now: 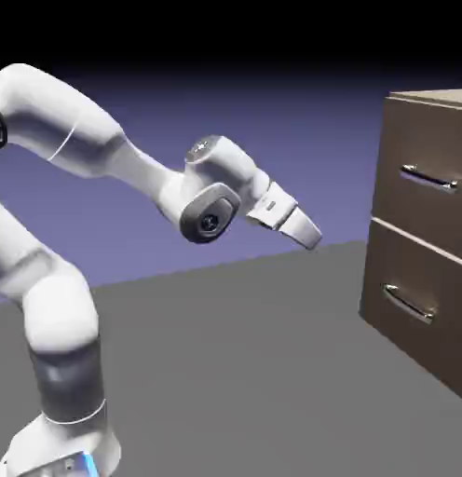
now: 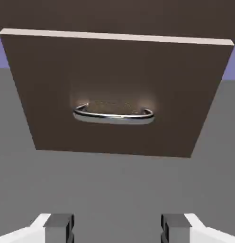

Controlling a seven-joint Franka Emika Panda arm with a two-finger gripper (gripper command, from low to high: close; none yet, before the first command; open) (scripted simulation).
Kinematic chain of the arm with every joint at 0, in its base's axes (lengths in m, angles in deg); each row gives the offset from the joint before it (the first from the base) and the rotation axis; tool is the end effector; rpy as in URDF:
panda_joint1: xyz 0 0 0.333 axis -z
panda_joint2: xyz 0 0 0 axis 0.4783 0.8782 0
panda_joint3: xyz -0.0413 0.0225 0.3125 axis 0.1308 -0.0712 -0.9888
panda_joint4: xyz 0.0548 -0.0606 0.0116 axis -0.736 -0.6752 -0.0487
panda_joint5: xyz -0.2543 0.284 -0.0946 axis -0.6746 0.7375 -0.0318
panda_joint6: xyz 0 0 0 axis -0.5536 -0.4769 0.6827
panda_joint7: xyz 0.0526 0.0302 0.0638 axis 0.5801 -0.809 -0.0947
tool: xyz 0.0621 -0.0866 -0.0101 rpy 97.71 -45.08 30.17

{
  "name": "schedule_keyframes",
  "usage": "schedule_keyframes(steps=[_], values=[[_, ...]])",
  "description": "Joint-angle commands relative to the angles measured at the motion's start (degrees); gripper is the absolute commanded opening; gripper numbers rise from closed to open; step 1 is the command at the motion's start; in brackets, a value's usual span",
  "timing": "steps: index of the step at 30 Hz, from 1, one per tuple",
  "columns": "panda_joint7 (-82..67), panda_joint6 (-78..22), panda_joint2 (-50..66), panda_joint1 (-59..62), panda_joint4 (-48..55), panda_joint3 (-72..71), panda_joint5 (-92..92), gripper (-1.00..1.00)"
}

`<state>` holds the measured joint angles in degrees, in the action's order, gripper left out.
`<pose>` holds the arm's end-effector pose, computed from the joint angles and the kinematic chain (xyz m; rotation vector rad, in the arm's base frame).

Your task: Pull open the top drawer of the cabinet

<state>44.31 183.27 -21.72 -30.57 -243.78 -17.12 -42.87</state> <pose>0.3974 -0.0040 0.4481 -2.4489 1.0369 -0.9650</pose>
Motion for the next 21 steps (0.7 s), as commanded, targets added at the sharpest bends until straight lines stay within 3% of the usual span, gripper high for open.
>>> schedule_keyframes(steps=[1, 21], values=[[0.41, -0.56, 1.97, -1.09, 0.78, 1.63, 2.50, 0.00], [8.50, -11.80, 41.30, -22.82, 16.39, 34.26, 52.33, 0.00]])
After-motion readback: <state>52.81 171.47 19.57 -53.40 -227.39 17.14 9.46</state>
